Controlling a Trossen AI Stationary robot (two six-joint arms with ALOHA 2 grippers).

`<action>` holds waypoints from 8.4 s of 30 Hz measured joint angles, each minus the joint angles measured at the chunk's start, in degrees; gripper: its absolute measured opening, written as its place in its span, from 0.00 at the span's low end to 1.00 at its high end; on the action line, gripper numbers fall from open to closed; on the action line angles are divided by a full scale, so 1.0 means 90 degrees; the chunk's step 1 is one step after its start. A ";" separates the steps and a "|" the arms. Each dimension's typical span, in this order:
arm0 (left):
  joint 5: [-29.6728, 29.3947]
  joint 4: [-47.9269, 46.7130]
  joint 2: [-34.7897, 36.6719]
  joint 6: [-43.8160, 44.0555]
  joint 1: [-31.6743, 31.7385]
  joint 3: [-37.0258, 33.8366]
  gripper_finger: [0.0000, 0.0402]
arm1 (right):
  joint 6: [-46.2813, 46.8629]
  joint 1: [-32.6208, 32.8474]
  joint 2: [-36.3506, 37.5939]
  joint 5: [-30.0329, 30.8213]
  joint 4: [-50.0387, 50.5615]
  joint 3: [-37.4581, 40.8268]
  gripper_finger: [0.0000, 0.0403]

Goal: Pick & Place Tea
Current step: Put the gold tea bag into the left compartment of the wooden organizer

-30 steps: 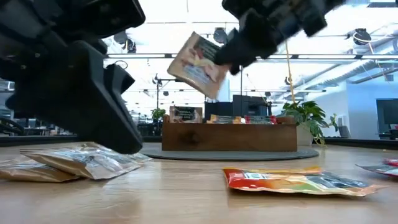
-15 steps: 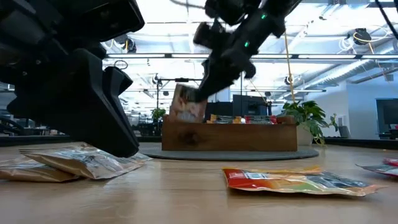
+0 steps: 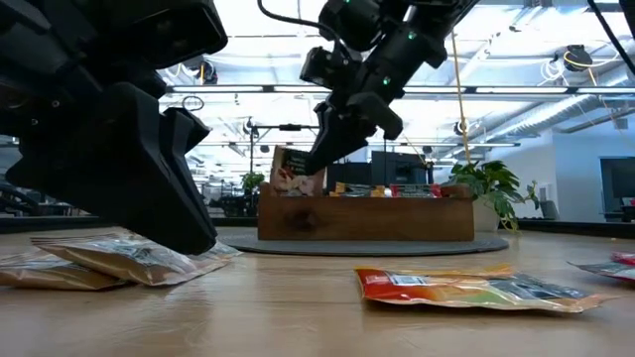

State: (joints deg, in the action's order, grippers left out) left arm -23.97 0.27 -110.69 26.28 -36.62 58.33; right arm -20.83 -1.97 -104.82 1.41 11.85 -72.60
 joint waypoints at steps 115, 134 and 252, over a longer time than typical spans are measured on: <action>-0.2164 -0.0233 0.1049 -0.0457 0.0027 0.0005 0.71 | 0.1073 0.2899 -0.1082 0.2030 0.3164 -0.2664 0.00; -0.1877 -0.0227 0.1049 -0.0742 -0.0052 0.0005 0.06 | 0.0872 0.2899 -0.1082 0.1984 0.2546 -0.2606 0.00; -0.2886 -0.2413 0.1464 0.2428 -0.1871 0.0002 0.58 | 0.0734 0.0083 -0.2448 0.0192 0.5236 -0.4990 0.00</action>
State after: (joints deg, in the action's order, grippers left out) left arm -49.94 -21.45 -97.51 48.13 -53.46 58.35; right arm -14.23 -1.22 -126.86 3.14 58.98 -117.51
